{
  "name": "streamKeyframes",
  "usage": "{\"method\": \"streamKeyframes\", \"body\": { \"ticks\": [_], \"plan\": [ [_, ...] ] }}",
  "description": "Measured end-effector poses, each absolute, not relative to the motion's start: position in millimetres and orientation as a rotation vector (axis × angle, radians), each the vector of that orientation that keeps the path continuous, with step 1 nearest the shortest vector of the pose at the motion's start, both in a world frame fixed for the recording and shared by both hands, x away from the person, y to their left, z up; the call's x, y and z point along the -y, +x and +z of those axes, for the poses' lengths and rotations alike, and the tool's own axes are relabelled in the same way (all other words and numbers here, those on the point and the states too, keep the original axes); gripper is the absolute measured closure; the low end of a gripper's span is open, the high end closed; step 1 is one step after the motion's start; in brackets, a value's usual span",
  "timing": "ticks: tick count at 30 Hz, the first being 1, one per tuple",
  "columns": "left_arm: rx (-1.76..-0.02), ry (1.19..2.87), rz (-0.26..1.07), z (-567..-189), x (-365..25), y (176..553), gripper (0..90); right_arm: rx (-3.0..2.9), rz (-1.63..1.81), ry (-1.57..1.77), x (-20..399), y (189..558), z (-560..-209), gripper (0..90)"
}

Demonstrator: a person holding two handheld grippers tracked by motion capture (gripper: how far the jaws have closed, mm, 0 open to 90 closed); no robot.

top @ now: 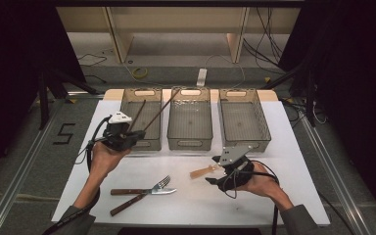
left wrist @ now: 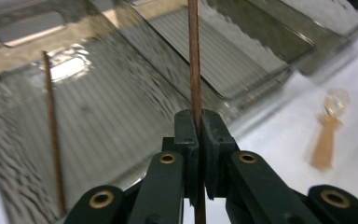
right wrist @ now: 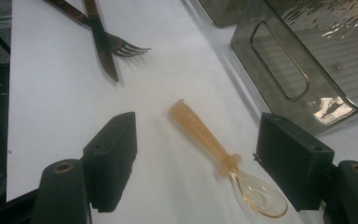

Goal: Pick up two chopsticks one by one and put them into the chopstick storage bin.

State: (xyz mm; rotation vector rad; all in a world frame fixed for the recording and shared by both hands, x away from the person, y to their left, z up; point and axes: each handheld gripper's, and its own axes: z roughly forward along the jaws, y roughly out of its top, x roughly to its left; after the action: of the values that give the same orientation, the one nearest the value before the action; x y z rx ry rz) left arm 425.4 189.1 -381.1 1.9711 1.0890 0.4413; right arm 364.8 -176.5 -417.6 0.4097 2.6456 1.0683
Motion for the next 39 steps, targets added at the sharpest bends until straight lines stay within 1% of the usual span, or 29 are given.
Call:
{"method": "streamKeyframes", "body": {
  "ticks": [5, 16, 19, 35, 37, 39],
  "plan": [
    [-1.14, 1.933, 0.461, -380, -198, 440, 85.3, -2.634, 1.105, 0.427, 179, 363, -418, 28.4],
    [-1.231, 1.95, 0.474, -386, -208, 475, 85.3, -2.651, 1.102, 0.434, 181, 359, -422, 28.5],
    [-1.251, 1.972, 0.48, -389, -209, 481, 85.3, -2.652, 1.092, 0.424, 181, 358, -423, 28.8],
    [-1.366, 1.975, 0.494, -411, -219, 501, 84.5, -2.647, 1.113, 0.392, 181, 352, -420, 29.0],
    [-1.375, 1.969, 0.505, -413, -219, 501, 82.7, -2.648, 1.116, 0.394, 181, 351, -420, 29.0],
    [-1.381, 1.966, 0.488, -414, -220, 502, 70.7, -2.646, 1.117, 0.395, 181, 351, -420, 29.0]
  ]
}}
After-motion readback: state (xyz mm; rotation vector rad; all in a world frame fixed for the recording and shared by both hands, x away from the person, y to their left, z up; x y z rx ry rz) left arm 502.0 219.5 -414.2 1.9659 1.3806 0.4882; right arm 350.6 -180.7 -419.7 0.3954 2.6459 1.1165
